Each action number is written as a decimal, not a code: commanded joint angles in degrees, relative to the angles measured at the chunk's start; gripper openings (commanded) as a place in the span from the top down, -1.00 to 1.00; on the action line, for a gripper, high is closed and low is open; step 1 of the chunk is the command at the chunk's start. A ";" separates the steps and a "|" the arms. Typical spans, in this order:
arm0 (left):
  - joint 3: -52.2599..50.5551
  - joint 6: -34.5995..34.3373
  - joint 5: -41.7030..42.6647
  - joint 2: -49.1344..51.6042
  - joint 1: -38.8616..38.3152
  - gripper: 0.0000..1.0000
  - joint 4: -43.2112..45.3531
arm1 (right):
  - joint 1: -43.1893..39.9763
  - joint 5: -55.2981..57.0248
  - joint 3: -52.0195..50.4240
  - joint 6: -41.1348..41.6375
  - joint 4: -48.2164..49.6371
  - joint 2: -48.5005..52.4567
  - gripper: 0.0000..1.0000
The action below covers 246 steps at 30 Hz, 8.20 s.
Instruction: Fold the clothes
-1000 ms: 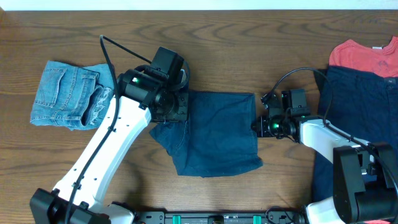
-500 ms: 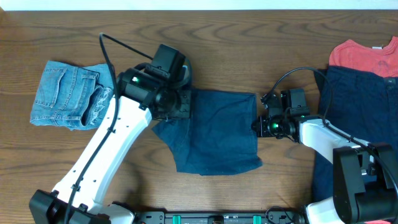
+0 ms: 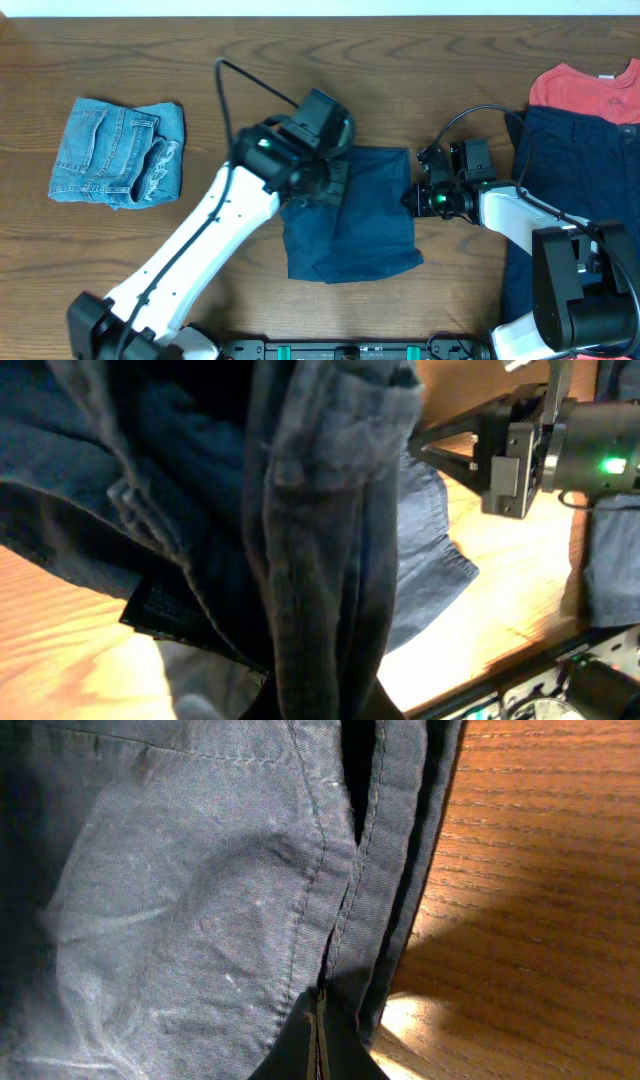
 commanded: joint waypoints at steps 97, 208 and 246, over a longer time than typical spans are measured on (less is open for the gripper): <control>-16.33 -0.83 6.82 14.78 3.30 0.75 16.79 | 0.94 12.98 -2.36 23.98 -29.35 -3.17 0.95; -21.07 11.45 14.56 9.22 5.31 0.71 30.84 | -14.51 13.64 10.23 18.84 2.05 0.48 0.78; -19.89 10.58 14.73 -0.22 6.54 0.44 31.15 | -15.30 12.48 20.15 4.52 -24.09 0.37 0.72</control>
